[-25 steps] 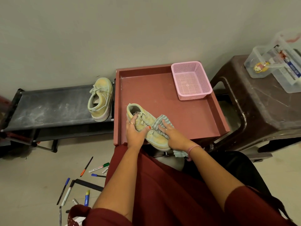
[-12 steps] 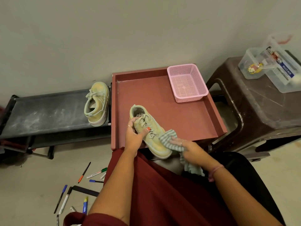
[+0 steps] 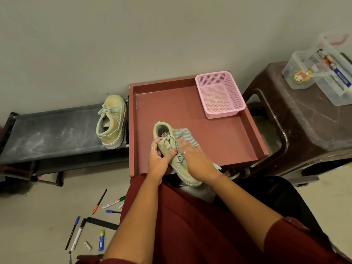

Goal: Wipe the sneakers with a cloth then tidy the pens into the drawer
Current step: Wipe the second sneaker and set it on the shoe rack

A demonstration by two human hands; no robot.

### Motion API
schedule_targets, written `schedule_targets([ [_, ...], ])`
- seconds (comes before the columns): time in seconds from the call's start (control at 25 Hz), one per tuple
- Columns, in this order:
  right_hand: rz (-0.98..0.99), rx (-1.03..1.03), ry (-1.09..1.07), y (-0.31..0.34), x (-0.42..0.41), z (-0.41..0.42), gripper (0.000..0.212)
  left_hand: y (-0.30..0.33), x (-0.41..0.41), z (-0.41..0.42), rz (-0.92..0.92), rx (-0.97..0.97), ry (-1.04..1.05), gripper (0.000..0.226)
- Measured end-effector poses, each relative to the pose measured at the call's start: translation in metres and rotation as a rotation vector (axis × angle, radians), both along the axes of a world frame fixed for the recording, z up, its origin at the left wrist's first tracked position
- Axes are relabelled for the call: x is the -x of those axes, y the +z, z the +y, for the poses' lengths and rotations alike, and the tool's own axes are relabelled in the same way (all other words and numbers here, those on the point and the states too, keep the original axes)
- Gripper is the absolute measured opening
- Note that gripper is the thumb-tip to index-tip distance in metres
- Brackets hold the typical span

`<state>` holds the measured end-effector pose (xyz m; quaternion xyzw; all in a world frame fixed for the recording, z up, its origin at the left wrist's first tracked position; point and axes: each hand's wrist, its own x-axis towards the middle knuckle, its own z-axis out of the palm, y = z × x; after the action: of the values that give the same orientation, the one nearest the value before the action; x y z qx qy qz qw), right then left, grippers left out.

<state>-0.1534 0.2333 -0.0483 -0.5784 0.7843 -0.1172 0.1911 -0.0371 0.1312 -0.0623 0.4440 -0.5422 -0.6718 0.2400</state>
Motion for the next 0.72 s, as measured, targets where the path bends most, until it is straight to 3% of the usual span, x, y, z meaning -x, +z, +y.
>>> schedule_targets([
  [0.08,0.215,0.042,0.182,-0.004,0.01,0.035,0.056,-0.001,0.0,-0.001,-0.014,0.02,-0.003,0.051],
  [0.16,0.256,-0.041,0.212,0.009,0.024,0.061,0.055,-0.001,0.001,0.001,-0.005,0.017,-0.003,0.05],
  [0.24,-0.047,-0.043,0.09,0.031,0.035,0.069,0.064,-0.001,0.002,0.001,0.003,0.017,0.0,0.048],
  [0.32,-0.535,-0.004,-0.256,0.048,0.047,0.052,0.066,-0.001,0.003,0.001,0.007,0.018,0.009,0.048],
  [0.36,-0.632,0.122,-0.443,0.049,0.053,0.04,0.064,-0.001,0.003,0.002,0.015,0.022,0.01,0.048],
  [0.44,-0.596,0.234,-0.517,0.04,0.049,0.012,0.065,-0.001,0.004,0.001,0.007,0.025,0.01,0.048],
  [0.6,-0.216,0.075,-0.081,0.007,-0.003,-0.024,0.083,-0.002,0.004,-0.001,-0.014,0.033,-0.003,0.05],
  [0.72,0.106,0.131,0.185,-0.004,0.01,0.019,0.074,-0.001,0.002,-0.001,-0.017,0.05,-0.007,0.049],
])
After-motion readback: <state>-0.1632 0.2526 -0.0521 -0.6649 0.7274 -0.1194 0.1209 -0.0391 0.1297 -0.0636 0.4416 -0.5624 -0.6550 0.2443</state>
